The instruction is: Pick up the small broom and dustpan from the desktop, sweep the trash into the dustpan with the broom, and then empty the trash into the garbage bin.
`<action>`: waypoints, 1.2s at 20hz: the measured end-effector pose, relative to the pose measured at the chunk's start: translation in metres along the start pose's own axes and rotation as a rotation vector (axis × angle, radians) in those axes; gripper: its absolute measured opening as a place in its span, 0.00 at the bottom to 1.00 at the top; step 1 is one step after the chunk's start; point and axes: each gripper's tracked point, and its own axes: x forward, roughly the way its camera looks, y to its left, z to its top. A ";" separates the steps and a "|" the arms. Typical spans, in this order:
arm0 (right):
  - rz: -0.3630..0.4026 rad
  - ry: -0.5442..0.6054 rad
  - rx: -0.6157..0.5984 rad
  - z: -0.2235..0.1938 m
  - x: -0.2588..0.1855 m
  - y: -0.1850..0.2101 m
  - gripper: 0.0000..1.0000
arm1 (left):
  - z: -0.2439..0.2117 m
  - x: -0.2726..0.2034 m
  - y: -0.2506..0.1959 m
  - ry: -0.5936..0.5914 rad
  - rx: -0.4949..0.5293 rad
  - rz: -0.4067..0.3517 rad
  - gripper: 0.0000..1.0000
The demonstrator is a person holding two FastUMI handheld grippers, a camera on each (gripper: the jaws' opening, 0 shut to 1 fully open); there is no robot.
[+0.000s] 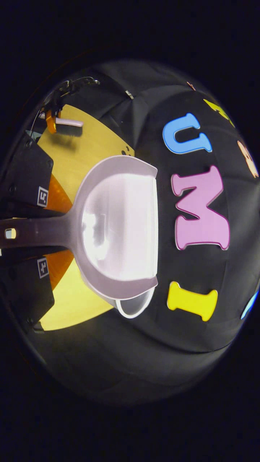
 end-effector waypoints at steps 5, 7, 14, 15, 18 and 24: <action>0.054 0.132 -0.073 -0.077 0.037 0.045 0.33 | 0.005 0.024 0.020 0.035 -0.028 0.046 0.24; 0.072 0.183 -0.073 -0.109 0.063 0.061 0.36 | 0.007 0.037 0.024 0.062 -0.038 0.062 0.24; 0.086 0.366 -0.097 -0.197 0.128 0.074 0.33 | 0.010 0.088 0.036 0.196 0.055 0.139 0.25; 0.083 0.385 -0.097 -0.205 0.132 0.073 0.36 | 0.010 0.093 0.036 0.214 0.076 0.150 0.25; 0.062 0.423 -0.103 -0.217 0.145 0.067 0.36 | 0.011 0.106 0.039 0.260 0.125 0.176 0.25; 0.030 0.463 -0.081 -0.222 0.155 0.063 0.33 | 0.001 0.124 0.036 0.372 0.117 0.226 0.29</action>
